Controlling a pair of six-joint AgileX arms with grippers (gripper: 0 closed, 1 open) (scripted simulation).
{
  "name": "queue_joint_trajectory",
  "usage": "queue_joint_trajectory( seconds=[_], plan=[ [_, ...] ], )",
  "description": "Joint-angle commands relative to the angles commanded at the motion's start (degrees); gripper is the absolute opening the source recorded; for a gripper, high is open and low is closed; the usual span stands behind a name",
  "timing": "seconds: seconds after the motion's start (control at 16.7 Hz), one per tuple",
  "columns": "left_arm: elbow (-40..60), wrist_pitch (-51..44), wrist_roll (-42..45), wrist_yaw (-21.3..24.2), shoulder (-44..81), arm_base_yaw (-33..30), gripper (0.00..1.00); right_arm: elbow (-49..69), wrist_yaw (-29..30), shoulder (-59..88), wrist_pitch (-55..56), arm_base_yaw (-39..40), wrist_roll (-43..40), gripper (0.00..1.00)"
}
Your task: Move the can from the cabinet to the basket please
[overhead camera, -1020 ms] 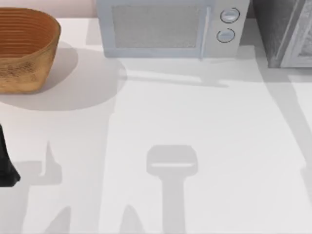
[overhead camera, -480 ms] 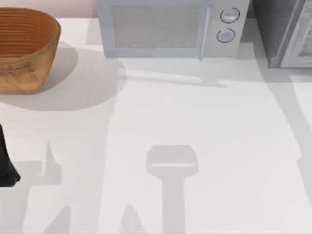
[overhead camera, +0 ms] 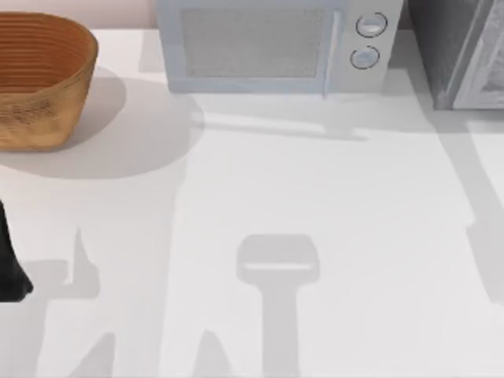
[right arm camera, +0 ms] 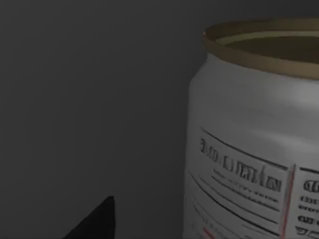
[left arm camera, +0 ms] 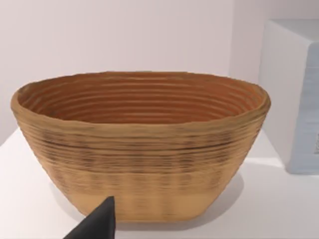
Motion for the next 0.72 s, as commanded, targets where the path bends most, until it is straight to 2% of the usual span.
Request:
queue_joint_trajectory(
  seconds=[0.42,0.72],
  plan=[
    [0.0,0.0,0.0,0.0,0.0,0.0,1.00,3.3,-0.3,2.6,-0.7,-0.4,0.0,1.00],
    [0.0,0.0,0.0,0.0,0.0,0.0,1.00,3.3,-0.3,2.6,-0.7,-0.4,0.0,0.62]
  ],
)
